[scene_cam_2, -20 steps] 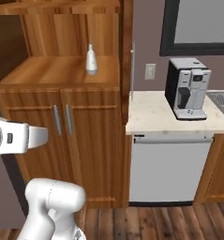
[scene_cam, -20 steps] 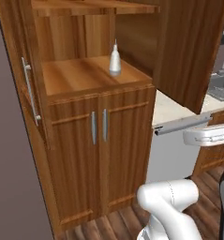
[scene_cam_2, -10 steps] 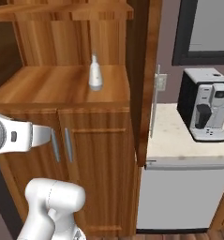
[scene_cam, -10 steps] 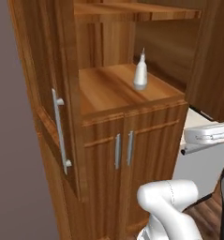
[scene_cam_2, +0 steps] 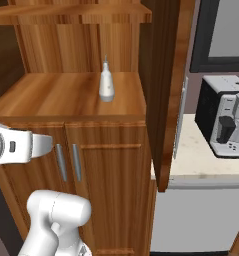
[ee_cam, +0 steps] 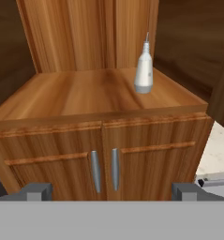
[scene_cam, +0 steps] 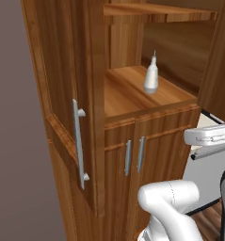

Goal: Take 2 condiments from the cabinet and move them on the counter near the stove.Make sure the condiments are lined up with each other, next to each other.

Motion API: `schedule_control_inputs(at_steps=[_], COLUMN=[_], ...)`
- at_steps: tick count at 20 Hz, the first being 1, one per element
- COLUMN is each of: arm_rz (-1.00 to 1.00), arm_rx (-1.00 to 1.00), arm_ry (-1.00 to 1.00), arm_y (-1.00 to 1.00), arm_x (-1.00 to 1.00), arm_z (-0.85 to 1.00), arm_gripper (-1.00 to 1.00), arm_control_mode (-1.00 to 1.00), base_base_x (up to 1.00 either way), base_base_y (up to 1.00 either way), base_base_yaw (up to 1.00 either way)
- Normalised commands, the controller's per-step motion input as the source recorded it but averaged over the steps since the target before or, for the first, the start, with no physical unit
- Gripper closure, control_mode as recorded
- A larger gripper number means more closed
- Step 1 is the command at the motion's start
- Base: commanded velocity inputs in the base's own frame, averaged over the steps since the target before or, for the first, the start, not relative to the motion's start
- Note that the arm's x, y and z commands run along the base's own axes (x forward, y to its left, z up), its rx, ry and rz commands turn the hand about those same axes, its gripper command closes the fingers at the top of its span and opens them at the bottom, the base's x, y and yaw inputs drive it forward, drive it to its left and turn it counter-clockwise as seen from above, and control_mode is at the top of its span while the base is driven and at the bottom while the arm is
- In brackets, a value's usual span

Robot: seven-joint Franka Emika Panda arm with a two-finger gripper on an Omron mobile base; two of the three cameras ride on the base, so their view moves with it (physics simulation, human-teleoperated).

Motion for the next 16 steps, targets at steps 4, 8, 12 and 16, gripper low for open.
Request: schedule_control_inputs(at_steps=[4,8,12,16], arm_rz=[0.0,0.0,0.0,0.0], arm_rx=[0.0,0.0,0.0,0.0], arm_ry=[0.0,0.0,0.0,0.0], arm_y=[0.0,0.0,0.0,0.0], arm_x=[0.0,0.0,0.0,0.0], arm_z=[0.0,0.0,0.0,0.0], arm_gripper=[-1.0,-1.0,-1.0,-1.0], arm_control_mode=[1.0,1.0,1.0,1.0], base_base_x=[0.45,0.42,0.39,0.36], base_base_y=[0.08,0.21,0.16,0.1], base_base_yaw=[0.0,0.0,0.0,0.0])
